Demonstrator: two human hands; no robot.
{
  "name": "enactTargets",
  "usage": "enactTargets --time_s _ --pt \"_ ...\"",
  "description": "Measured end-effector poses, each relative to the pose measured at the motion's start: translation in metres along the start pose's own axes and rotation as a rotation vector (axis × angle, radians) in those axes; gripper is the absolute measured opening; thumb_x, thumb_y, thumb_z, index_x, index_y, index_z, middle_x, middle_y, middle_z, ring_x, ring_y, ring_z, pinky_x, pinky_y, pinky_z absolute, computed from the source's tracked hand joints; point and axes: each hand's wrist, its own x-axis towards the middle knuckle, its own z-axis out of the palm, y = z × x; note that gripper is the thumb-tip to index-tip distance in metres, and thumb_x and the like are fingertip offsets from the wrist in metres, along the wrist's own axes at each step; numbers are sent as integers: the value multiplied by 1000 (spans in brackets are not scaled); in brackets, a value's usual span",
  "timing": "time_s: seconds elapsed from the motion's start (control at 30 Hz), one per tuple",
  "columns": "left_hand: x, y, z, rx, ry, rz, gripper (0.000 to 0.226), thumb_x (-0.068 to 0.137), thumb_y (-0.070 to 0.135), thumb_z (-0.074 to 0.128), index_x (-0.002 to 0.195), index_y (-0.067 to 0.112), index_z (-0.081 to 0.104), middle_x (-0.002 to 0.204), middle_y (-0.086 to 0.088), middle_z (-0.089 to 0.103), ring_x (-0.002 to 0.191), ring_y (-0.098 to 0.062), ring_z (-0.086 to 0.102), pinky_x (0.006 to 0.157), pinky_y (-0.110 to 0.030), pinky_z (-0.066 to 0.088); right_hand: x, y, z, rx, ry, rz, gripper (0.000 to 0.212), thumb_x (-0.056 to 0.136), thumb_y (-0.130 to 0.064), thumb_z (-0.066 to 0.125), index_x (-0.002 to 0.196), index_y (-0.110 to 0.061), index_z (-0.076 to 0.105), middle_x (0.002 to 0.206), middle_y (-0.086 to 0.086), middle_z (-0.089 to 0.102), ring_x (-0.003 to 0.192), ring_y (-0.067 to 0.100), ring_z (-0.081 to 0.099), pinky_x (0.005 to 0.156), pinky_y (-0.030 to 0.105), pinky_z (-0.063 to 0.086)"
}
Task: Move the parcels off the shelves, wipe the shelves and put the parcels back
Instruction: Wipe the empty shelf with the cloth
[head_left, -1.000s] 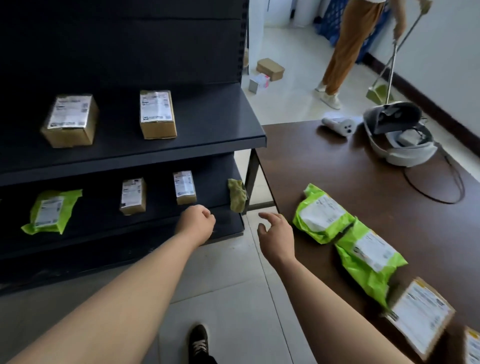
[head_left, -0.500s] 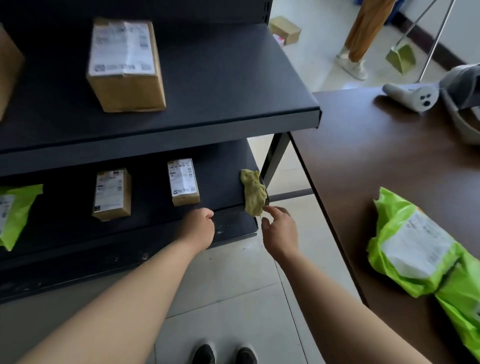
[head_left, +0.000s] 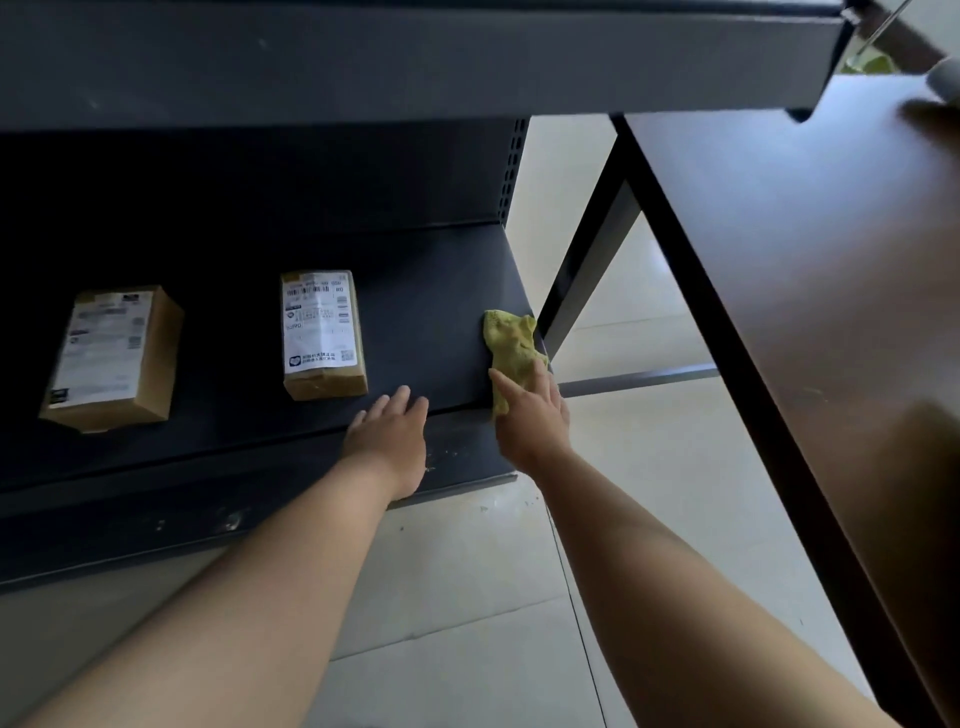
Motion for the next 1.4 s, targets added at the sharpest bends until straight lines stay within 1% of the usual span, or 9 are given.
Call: enactTargets --time_s 0.13,0.37,0.57,0.63,0.73,0.97,1.17,1.27,1.4 --pt "3 -5 8 44 -47 -1 64 95 12 37 153 19 10 161 -2 -2 147 -22 9 119 -40 13 9 13 10 -118 -38 -13 67 86 -8 49 145 -34 30 160 12 -4 146 32 8 115 43 17" --pt "-14 -6 -3 -154 -99 -107 67 91 2 34 152 20 15 158 3 17 141 -23 27 116 -37 22 -15 24 13 -46 91 37 29 87 -6 45 109 -7 64 127 12 52 109 32 52 89 33 44" --pt "-79 -9 -13 -427 -34 -148 51 97 11 45 146 18 35 149 -6 38 132 -24 42 108 -30 35 -76 6 -24 366 21 139 9 89 -14 54 87 -16 63 81 10 68 77 33 64 66 36 53" --pt "-104 -13 -21 -511 23 -137 49 94 9 51 142 17 43 141 -6 48 126 -23 48 104 -26 38 -98 -7 -44 613 -39 151 7 89 -14 59 95 -11 57 82 16 68 70 39 66 62 46 57" --pt "-152 -23 -43 -598 59 -151 55 91 7 56 142 21 42 141 -4 48 129 -19 46 103 -25 36 -128 -32 -81 756 -249 161 23 86 -14 61 108 -16 53 96 12 66 72 23 67 51 28 53" --pt "-245 -42 -103 -687 204 -191 82 85 16 68 149 40 22 149 -1 31 133 -22 40 99 -26 34 -179 -100 -152 747 -545 21 22 87 -7 52 92 -15 72 85 12 69 73 25 61 70 38 48" --pt "-318 -74 -152 -676 282 -176 10 87 22 66 92 15 64 94 -1 64 90 -21 62 76 -32 47 -207 -166 -179 647 -558 -50 18 91 -16 55 91 -15 73 97 19 72 80 29 63 86 53 52" --pt "-359 -93 -160 -731 370 -227 9 87 24 66 84 16 62 80 2 64 73 -14 60 60 -27 45 -224 -198 -171 598 -432 -27 16 91 -18 55 82 -19 67 86 14 68 74 26 62 75 44 57" --pt "-406 -127 -162 -766 419 -332 16 90 31 62 79 24 55 79 8 59 70 -7 54 56 -22 35 -254 -249 -145 429 -389 -151 22 91 -27 55 108 -15 64 88 5 64 71 18 59 65 25 57"
